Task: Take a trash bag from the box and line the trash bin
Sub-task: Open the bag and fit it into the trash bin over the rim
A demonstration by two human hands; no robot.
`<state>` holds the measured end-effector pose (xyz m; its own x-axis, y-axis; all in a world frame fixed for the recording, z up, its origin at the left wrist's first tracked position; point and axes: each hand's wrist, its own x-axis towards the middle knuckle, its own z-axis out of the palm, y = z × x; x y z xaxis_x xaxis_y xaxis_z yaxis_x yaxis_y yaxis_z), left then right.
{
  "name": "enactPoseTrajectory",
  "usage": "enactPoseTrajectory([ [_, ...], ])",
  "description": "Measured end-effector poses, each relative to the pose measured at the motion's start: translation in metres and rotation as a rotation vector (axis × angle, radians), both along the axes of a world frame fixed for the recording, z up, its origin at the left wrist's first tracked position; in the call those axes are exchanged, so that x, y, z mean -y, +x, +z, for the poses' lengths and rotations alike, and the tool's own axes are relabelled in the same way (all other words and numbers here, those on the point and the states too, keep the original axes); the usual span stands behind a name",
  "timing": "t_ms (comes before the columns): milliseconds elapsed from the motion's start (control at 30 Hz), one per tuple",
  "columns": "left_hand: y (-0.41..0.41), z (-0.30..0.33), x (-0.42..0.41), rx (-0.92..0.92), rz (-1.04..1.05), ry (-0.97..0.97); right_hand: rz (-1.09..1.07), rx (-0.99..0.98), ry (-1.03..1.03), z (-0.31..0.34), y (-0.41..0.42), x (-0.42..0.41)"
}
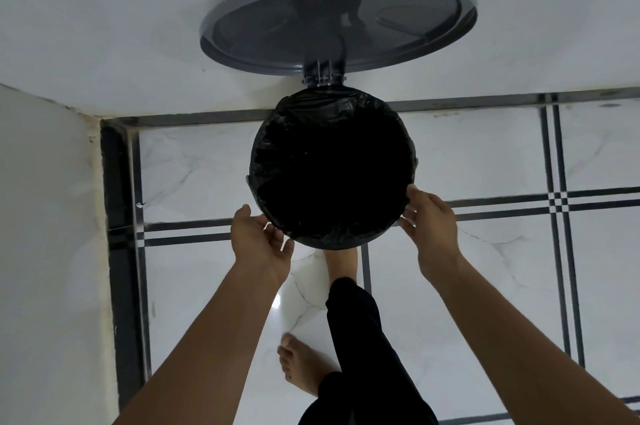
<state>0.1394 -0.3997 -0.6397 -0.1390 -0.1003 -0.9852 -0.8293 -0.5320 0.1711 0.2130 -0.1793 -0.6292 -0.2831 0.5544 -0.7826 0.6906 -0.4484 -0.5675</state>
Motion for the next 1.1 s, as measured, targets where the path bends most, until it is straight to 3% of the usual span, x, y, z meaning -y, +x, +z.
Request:
enactPoseTrajectory([
  [200,0.005,-0.004,0.005,-0.049,0.114,0.134,-0.195,-0.039,-0.281,-0.006,0.001,-0.009],
  [367,0.028,0.012,-0.002,0.077,0.177,0.101,-0.127,0.070,0.006,0.013,0.007,0.015],
  [433,0.033,0.019,-0.012,0.096,0.205,0.192,-0.053,-0.002,-0.069,0.023,0.008,0.034],
  [533,0.031,0.022,-0.023,0.077,0.278,0.227,-0.188,-0.099,-0.223,0.026,-0.004,0.037],
  [633,0.029,0.017,-0.026,0.057,0.409,0.262,-0.321,-0.087,-0.322,0.026,-0.011,0.025],
  [833,0.035,0.026,-0.026,0.065,0.344,0.140,-0.515,0.033,-0.432,0.033,0.012,0.028],
  [933,0.032,0.033,-0.032,0.089,0.387,0.221,-0.585,-0.040,-0.591,0.042,0.007,0.044],
  [1100,0.027,0.025,-0.031,0.077,0.418,0.236,-0.609,-0.062,-0.670,0.033,-0.001,0.041],
])
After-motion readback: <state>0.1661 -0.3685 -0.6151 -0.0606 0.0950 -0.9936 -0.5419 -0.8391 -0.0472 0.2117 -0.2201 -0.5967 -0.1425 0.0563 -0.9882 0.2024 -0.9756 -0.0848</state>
